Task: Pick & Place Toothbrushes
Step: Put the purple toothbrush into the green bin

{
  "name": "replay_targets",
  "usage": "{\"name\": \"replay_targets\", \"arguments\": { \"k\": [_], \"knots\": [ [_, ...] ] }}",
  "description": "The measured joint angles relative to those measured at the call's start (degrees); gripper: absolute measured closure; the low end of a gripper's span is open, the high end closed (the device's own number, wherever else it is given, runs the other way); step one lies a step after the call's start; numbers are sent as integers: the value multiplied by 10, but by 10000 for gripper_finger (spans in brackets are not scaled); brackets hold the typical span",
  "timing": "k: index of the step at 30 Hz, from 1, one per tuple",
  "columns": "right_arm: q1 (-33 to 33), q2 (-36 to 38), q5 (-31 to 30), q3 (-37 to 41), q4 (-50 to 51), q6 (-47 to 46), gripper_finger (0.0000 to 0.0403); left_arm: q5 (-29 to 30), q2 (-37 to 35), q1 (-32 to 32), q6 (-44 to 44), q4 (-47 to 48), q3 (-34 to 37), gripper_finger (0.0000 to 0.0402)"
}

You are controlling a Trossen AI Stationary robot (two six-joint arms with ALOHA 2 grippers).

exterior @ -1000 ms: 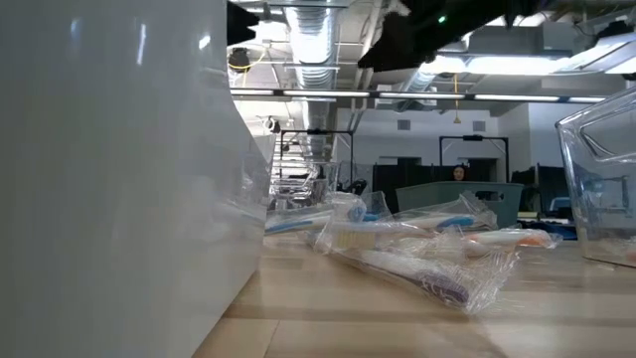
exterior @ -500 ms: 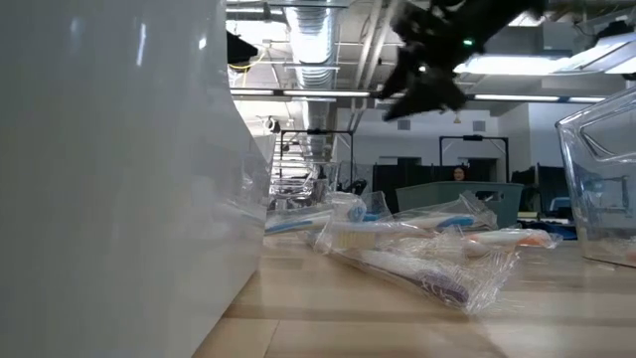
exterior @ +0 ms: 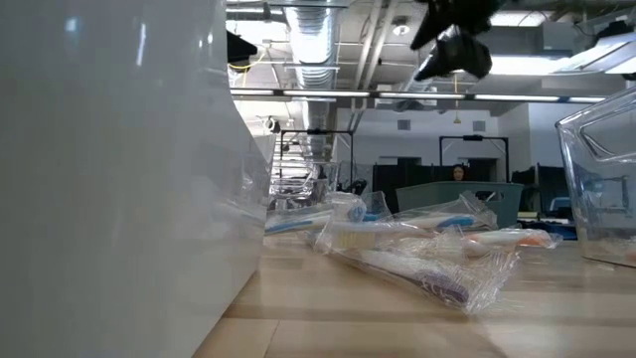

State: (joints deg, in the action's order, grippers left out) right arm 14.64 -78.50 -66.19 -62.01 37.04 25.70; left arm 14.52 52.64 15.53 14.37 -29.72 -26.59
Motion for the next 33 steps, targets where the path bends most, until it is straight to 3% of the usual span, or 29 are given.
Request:
{"name": "replay_targets", "arguments": {
  "k": [6,15,33],
  "knots": [
    [4,0,3,-30,-4,-1,92,0,0,0,0,0,0,183],
    [10,0,22,-32,-1,-77,92,-11,0,0,0,3,0,183],
    [2,0,23,-32,-2,-78,92,-14,0,0,-2,4,0,183]
  ]
}}
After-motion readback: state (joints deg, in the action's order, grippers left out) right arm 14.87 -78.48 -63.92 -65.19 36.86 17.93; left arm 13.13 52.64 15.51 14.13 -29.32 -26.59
